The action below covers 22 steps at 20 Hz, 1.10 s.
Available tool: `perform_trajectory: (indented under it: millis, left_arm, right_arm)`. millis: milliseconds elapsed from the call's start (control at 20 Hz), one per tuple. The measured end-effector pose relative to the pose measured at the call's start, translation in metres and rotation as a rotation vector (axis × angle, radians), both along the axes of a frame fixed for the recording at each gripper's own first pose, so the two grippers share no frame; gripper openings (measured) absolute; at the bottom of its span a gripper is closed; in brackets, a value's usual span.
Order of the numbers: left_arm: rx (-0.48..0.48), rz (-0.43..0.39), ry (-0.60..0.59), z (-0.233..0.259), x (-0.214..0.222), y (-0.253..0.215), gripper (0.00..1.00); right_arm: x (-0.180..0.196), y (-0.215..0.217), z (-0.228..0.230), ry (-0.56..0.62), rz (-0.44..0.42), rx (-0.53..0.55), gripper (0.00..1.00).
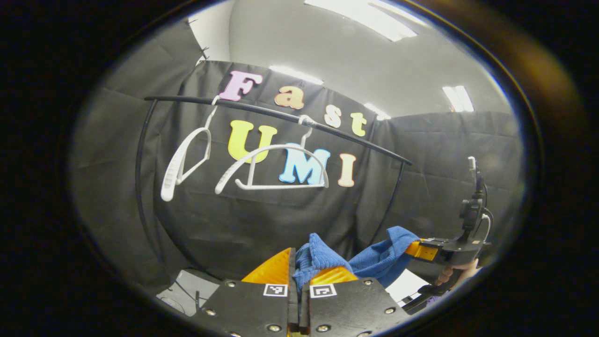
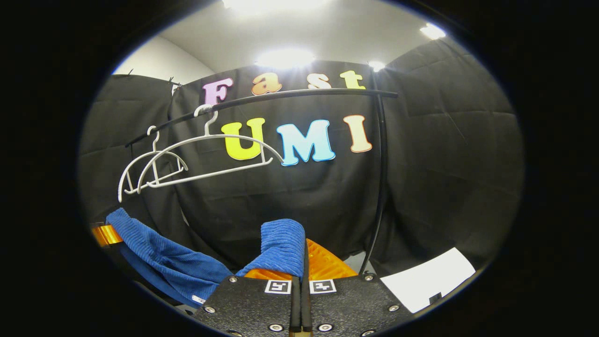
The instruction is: Grasp the clothes on the hanger with both hands and then place them into the laundry hamper below.
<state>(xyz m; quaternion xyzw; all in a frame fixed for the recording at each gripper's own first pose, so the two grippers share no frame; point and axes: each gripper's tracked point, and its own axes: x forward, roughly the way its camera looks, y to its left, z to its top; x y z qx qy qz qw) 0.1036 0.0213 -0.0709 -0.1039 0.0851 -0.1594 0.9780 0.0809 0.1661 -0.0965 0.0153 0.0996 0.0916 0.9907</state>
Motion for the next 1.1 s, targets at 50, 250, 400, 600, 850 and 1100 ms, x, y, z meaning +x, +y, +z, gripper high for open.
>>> perform_trajectory:
  millis: [50, 250, 400, 600, 850, 1100]
  left_arm:
    - [0.012, 0.011, 0.014, -0.006, -0.005, -0.003, 0.01]
    - [0.072, 0.067, 0.073, -0.044, -0.021, -0.005, 0.02]
    - [0.102, 0.092, 0.145, -0.086, -0.025, -0.004, 0.01]
    - [0.141, 0.092, 0.234, -0.144, -0.018, -0.006, 0.02]
    - [0.126, 0.092, 0.348, -0.215, -0.012, -0.007, 0.02]
    - [0.165, 0.081, 0.449, -0.296, -0.01, -0.021, 0.02]
  right_arm:
    - [-0.001, 0.0, -0.006, 0.013, 0.013, 0.001, 0.0]
    - [-0.008, -0.007, -0.042, 0.086, 0.048, 0.011, 0.0]
    - [-0.013, -0.014, -0.079, 0.17, 0.041, 0.02, 0.0]
    - [-0.021, -0.016, -0.124, 0.265, 0.052, 0.004, 0.0]
    - [-0.019, -0.026, -0.168, 0.356, 0.062, -0.047, 0.0]
    - [-0.016, -0.018, -0.219, 0.434, 0.052, -0.06, 0.01]
